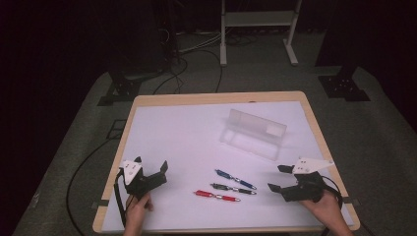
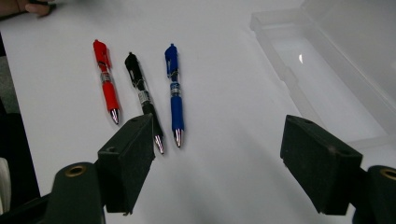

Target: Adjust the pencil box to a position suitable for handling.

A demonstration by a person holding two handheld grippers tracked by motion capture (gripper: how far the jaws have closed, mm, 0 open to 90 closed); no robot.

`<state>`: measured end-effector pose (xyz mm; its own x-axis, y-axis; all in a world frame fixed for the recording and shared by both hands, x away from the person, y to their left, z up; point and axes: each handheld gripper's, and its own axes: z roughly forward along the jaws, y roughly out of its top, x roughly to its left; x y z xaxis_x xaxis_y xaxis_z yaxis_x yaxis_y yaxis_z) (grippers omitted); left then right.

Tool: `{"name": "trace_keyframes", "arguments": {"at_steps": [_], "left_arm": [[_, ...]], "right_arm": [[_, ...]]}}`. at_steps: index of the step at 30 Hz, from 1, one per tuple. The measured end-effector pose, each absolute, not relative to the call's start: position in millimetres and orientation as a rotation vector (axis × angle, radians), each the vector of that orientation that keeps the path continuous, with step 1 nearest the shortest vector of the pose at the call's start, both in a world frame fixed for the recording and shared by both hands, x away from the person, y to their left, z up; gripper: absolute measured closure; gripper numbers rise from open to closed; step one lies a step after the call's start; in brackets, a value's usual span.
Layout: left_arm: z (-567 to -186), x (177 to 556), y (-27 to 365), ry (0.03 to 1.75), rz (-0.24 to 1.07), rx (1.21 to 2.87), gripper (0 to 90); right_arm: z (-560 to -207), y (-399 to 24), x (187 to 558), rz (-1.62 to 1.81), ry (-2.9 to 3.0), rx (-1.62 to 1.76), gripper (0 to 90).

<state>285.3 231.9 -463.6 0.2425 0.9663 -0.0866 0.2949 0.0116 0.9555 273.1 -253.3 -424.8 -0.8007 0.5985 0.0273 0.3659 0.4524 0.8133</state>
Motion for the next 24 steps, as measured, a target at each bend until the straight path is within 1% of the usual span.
{"name": "trace_keyframes", "arguments": {"at_steps": [24], "left_arm": [[-463.6, 285.5, 231.6, 1.236, 0.825, 1.496, 0.3]], "right_arm": [[-415.2, -214.6, 285.7, 1.242, 2.536, 0.707, 25.7]]}}
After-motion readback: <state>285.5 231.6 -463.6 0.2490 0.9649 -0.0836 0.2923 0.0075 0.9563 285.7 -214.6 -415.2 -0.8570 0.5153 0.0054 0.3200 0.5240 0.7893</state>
